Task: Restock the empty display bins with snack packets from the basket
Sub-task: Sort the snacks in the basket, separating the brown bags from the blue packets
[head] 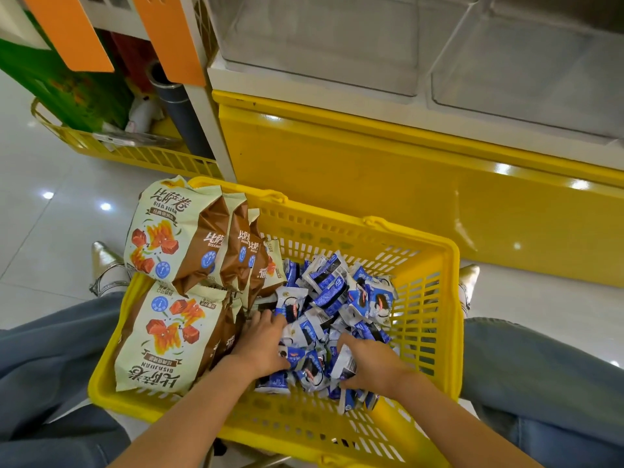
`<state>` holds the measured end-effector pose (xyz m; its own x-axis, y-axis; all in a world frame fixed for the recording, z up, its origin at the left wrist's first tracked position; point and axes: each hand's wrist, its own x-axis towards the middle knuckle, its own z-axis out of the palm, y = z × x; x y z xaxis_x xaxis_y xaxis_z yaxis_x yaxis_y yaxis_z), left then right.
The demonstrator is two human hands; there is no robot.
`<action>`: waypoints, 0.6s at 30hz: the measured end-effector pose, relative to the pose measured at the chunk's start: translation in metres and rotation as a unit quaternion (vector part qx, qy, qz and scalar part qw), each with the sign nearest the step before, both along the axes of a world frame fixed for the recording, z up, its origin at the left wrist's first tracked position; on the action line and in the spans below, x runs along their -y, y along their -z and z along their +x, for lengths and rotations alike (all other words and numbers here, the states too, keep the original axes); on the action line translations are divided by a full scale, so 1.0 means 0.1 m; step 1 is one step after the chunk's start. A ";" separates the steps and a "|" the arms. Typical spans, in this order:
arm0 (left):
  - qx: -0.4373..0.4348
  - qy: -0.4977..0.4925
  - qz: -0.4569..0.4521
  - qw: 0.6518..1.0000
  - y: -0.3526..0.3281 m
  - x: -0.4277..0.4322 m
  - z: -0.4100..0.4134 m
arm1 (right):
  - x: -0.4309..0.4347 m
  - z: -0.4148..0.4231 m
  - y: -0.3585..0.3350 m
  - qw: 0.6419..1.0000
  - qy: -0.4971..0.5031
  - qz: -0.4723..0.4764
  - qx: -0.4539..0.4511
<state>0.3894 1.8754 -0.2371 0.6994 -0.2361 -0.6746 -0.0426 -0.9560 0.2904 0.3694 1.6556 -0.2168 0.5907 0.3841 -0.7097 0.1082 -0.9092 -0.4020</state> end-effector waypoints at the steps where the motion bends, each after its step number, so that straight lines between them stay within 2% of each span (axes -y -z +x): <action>1: -0.004 0.014 0.000 1.000 0.00 0.01 -0.02 | 0.01 0.00 -0.03 1.000 0.015 0.001 0.005; 5: 0.001 0.017 -0.030 0.999 -0.13 0.03 -0.10 | 0.09 0.03 -0.22 0.995 0.083 0.029 0.041; 8: 0.027 -0.086 -0.128 0.988 -0.35 0.07 -0.04 | 0.18 0.15 -0.45 0.984 0.146 0.073 0.075; 11: 0.057 -0.194 -0.257 0.945 -0.60 0.24 0.16 | 0.29 0.38 -0.66 0.949 0.250 0.099 0.163; 14: 0.077 -0.213 -0.305 0.925 -0.70 0.55 0.46 | 0.38 0.62 -0.73 0.905 0.342 0.101 0.233; 18: 0.011 -0.207 -0.306 0.929 -0.60 0.98 0.75 | 0.49 0.84 -0.59 0.877 0.433 0.108 0.176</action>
